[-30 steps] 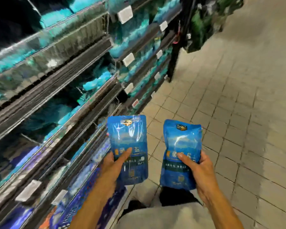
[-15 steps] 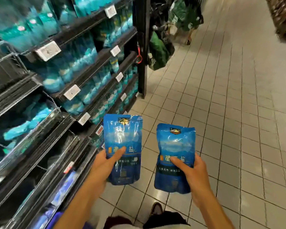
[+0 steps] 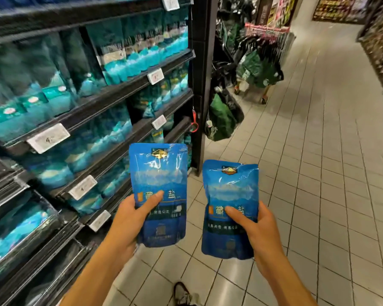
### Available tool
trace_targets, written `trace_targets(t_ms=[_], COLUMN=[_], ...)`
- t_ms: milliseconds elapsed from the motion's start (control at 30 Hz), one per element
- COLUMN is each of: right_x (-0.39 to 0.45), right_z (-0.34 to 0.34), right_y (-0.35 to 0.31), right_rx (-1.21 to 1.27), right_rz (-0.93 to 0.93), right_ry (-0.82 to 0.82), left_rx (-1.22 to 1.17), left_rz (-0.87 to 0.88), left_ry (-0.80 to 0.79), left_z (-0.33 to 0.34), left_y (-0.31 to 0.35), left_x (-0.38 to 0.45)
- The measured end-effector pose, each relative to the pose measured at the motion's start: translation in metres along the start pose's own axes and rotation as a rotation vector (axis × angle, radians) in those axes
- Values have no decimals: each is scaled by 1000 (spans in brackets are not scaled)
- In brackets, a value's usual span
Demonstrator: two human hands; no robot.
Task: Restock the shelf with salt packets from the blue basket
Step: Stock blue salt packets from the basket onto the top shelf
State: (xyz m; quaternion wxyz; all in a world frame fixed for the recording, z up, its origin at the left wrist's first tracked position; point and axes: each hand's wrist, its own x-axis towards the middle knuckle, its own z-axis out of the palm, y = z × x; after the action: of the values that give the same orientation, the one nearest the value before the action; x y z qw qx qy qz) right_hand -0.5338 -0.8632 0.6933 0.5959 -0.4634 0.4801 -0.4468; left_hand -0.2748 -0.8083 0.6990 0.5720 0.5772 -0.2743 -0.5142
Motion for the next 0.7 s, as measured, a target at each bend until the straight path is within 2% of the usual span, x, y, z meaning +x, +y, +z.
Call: trace_targets(t_ms=[267, 467, 700], right_x=[137, 228, 356], right_z=[52, 89, 155], right_y=[-68, -122, -185], right_rx=[40, 106, 184], right_rz=[-115, -219, -342], right_ry=[-85, -183, -453], left_rx=[-35, -36, 40], left_rz=[133, 258, 464], left_ry=[-13, 47, 219], left_z=[15, 15, 13], left_y=[97, 163, 251], left_x=[120, 185, 244])
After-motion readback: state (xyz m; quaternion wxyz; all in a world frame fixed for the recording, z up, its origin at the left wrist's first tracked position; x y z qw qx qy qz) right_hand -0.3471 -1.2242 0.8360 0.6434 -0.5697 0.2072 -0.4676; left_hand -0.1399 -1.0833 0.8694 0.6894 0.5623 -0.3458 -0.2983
